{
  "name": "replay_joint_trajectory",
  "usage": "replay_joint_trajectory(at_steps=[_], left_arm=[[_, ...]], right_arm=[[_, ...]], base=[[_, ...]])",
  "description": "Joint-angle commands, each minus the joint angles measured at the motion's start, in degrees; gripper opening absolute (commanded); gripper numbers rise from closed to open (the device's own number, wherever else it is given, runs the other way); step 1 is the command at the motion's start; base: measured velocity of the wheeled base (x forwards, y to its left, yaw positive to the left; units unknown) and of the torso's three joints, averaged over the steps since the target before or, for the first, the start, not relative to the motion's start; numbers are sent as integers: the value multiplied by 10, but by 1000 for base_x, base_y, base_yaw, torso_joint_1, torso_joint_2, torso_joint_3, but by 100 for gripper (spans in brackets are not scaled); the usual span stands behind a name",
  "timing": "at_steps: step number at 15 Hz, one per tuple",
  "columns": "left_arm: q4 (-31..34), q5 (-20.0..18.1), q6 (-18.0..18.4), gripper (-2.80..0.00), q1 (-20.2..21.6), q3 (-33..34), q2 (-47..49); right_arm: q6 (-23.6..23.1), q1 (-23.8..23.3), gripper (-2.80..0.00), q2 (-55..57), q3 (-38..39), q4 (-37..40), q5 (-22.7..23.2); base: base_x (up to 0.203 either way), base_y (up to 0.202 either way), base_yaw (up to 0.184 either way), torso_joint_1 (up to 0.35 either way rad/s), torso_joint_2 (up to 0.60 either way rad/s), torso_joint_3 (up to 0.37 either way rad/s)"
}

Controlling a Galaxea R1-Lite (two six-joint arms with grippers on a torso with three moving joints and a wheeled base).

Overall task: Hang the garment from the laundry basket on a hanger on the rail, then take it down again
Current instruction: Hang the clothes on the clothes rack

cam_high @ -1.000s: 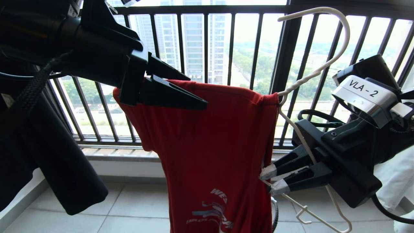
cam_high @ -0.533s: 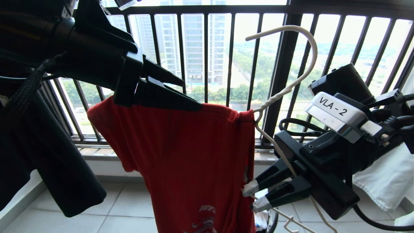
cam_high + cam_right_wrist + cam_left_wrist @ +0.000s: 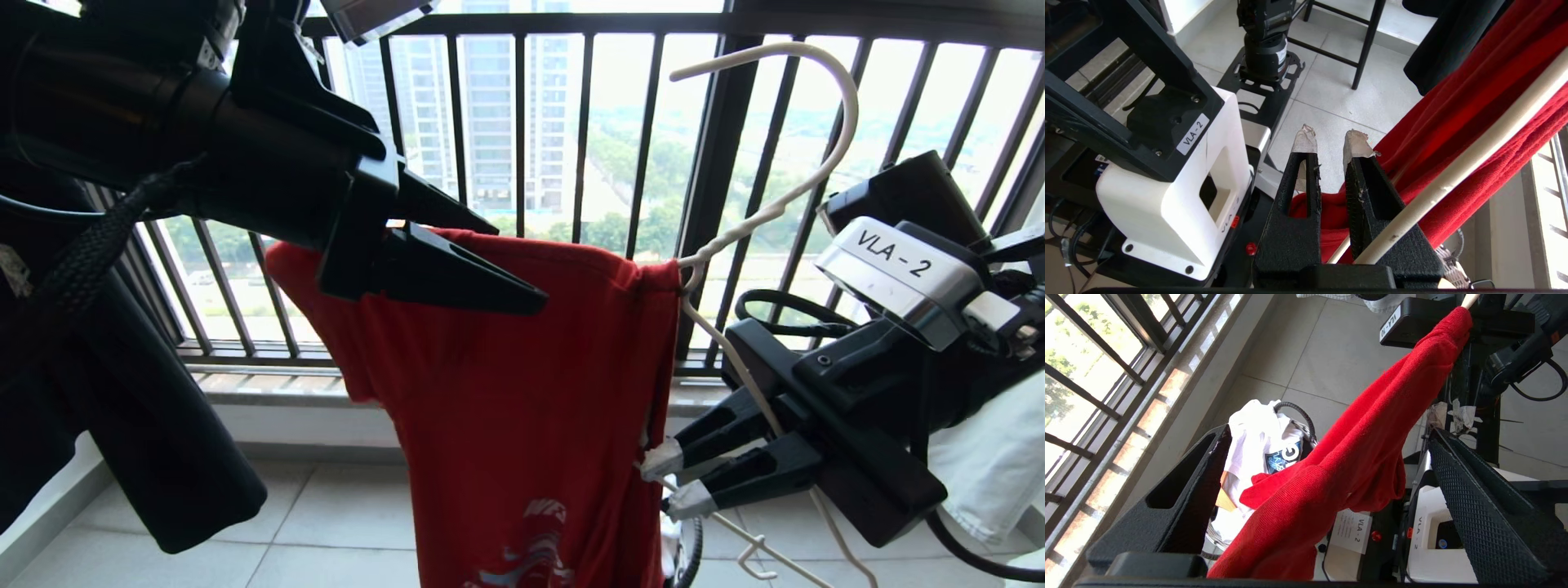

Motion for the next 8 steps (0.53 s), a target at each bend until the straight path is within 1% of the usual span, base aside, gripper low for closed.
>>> replay_joint_trajectory(at_steps=[1,8], left_arm=[[4,-1,-11,0,-4,2,-4],[8,6,-14,0,-6,8,-1]], right_arm=[[-4,-1,-280,-10,5,1,5],[-4,-2,-280,-11,5,0,5]], base=[[0,0,0,0,0,0],[0,0,0,0,0,0]])
